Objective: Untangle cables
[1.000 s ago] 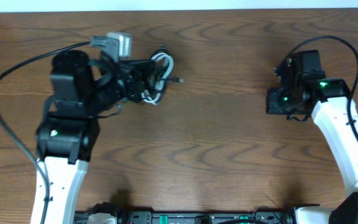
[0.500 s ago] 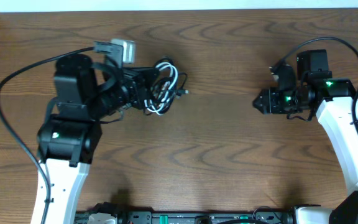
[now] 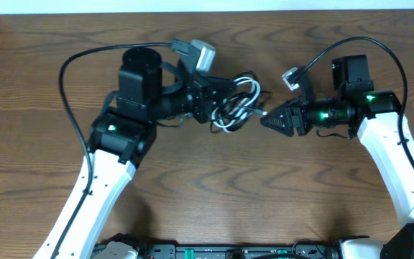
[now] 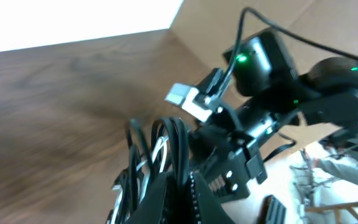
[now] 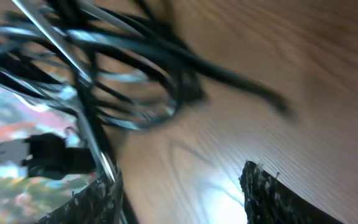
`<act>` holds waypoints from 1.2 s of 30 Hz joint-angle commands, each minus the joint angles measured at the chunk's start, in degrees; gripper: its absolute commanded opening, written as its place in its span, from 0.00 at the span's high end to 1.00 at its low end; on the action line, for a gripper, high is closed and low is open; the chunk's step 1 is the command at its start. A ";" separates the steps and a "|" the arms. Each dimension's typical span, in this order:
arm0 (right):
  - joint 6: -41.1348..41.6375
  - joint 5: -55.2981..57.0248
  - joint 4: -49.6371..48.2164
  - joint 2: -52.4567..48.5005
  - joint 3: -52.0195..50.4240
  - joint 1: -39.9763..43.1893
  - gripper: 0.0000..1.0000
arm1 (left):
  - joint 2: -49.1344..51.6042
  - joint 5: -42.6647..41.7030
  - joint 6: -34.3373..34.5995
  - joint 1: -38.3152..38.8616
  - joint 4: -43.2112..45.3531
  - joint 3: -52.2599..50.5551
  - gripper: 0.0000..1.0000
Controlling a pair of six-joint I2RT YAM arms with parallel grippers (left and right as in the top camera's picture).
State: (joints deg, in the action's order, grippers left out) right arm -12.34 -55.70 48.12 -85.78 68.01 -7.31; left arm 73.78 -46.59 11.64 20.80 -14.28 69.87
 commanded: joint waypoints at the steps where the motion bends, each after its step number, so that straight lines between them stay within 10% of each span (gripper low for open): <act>1: -2.95 -7.74 -0.72 -0.28 -0.31 -0.59 0.46 | 1.44 -2.73 2.64 1.22 1.79 0.87 0.92; 18: -2.91 -7.89 -2.73 -0.28 -0.31 -1.38 0.49 | 2.84 -2.73 3.93 4.90 4.37 0.87 0.92; 20: -2.91 -7.87 -3.34 -0.28 -0.31 -2.10 0.55 | 2.84 -2.71 3.93 5.68 4.79 0.87 0.92; 23: -2.62 -7.48 -4.07 -0.28 -0.31 -2.82 0.99 | 2.84 -2.23 3.91 6.29 4.79 0.87 0.92; 36: 14.49 31.58 3.43 -0.28 -0.31 -2.36 0.99 | 2.84 5.73 3.89 -1.88 4.15 0.87 0.92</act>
State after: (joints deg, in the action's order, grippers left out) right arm -3.81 -42.13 49.78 -85.82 67.96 -10.02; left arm 77.01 -42.35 15.25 22.65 -10.50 69.87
